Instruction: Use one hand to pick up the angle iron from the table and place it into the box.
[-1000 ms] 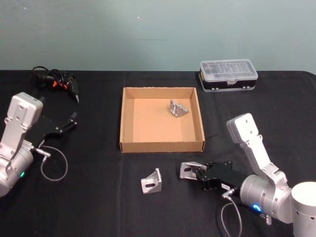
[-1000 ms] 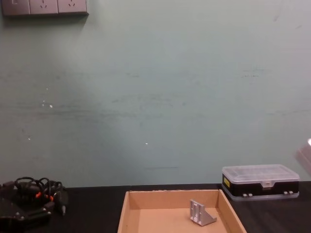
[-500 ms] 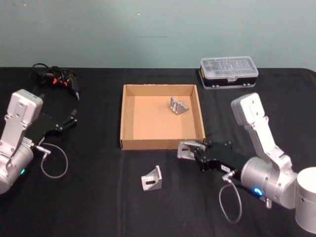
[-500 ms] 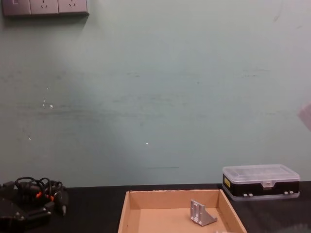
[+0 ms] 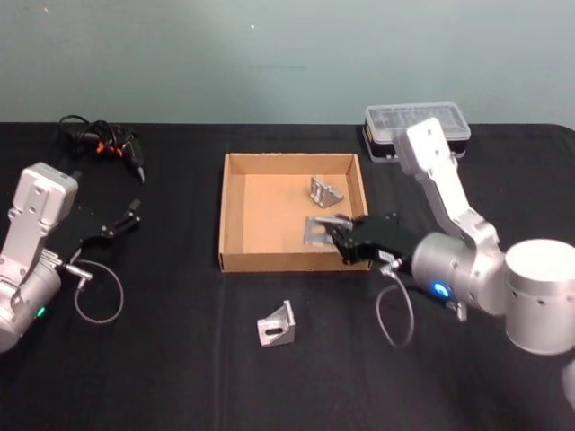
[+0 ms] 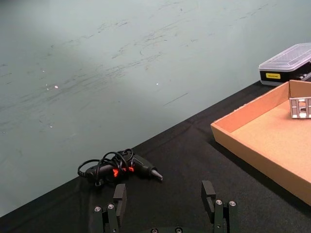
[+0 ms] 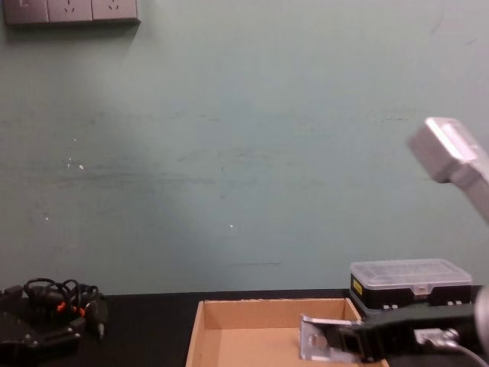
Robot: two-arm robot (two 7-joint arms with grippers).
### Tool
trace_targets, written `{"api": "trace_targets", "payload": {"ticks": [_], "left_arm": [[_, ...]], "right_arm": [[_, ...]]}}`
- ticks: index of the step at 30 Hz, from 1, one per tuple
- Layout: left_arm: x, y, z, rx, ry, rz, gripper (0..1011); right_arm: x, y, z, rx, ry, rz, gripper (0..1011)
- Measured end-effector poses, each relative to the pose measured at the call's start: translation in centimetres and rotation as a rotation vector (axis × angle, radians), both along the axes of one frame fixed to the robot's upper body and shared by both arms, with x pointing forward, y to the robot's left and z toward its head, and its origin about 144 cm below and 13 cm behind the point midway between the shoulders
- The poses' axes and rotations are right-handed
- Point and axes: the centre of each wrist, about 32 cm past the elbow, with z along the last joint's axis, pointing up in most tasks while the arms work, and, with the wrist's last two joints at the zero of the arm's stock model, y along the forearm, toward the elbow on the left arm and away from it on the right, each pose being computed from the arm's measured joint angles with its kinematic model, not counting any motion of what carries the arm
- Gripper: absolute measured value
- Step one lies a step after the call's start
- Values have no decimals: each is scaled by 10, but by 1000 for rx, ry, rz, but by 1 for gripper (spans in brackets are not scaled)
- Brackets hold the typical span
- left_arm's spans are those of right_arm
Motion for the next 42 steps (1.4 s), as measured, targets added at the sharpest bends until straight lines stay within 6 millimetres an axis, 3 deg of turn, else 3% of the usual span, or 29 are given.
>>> {"api": "trace_targets", "payload": {"ticks": [8,15,25,33,42], "left_arm": [[0,0,0,0,0,0,1011],[0,0,0,0,0,0,1011],[0,0,0,0,0,0,1011],[0,0,0,0,0,0,1011],[0,0,0,0,0,0,1011]], "right_arm": [[50,17,-2,-62,3,-9,113],[79,32,-12,-102,23,1,113],[97,44,-25,-125,51,-4,113],[97,44,-24,-123,48,-4,127],[96,44,-23,-124,46,-3,403]]}}
